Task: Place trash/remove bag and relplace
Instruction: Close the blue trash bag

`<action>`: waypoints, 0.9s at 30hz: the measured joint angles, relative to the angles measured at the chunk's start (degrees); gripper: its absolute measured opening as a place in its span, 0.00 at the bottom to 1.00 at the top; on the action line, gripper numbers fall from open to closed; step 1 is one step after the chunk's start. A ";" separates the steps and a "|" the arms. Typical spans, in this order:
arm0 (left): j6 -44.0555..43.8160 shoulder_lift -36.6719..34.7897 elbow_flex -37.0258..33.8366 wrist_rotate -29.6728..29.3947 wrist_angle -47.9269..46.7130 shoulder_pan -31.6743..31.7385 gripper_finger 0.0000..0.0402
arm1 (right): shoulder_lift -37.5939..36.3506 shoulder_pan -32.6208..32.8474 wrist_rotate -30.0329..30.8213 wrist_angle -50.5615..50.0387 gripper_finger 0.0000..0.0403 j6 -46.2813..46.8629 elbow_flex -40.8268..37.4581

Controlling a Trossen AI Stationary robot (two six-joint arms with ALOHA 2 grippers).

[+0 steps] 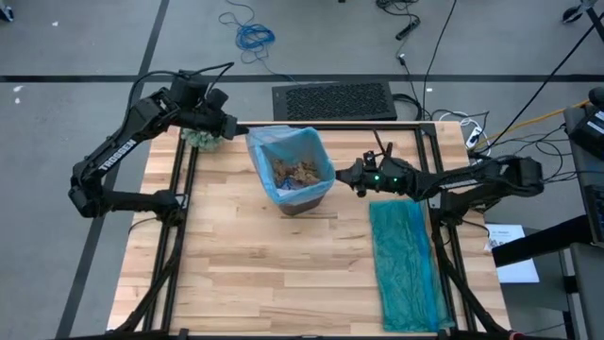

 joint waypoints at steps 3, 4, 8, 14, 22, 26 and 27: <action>-0.02 0.00 0.00 0.76 -0.02 0.00 0.00 | 3.90 0.57 2.38 6.87 0.24 0.83 0.02; 0.00 0.02 0.00 1.00 -0.02 0.00 0.00 | 5.07 0.83 3.08 8.11 0.23 1.25 0.02; 0.02 0.02 0.00 1.26 -0.05 0.00 0.00 | 8.05 1.87 5.68 11.07 0.10 1.53 0.07; 0.04 0.02 0.00 1.71 0.05 0.00 0.00 | 8.20 3.28 7.96 11.46 0.00 0.18 3.57; 4.44 0.31 5.01 2.62 0.61 0.00 0.00 | 3.45 1.92 6.27 -6.37 0.00 -11.59 20.27; 4.76 0.54 8.66 1.07 0.41 -0.01 0.00 | 2.62 -0.76 0.01 -29.63 0.00 -21.05 33.56; 4.85 0.53 9.46 0.67 0.35 0.00 0.00 | 2.64 -1.52 -1.52 -36.54 0.00 -23.98 37.28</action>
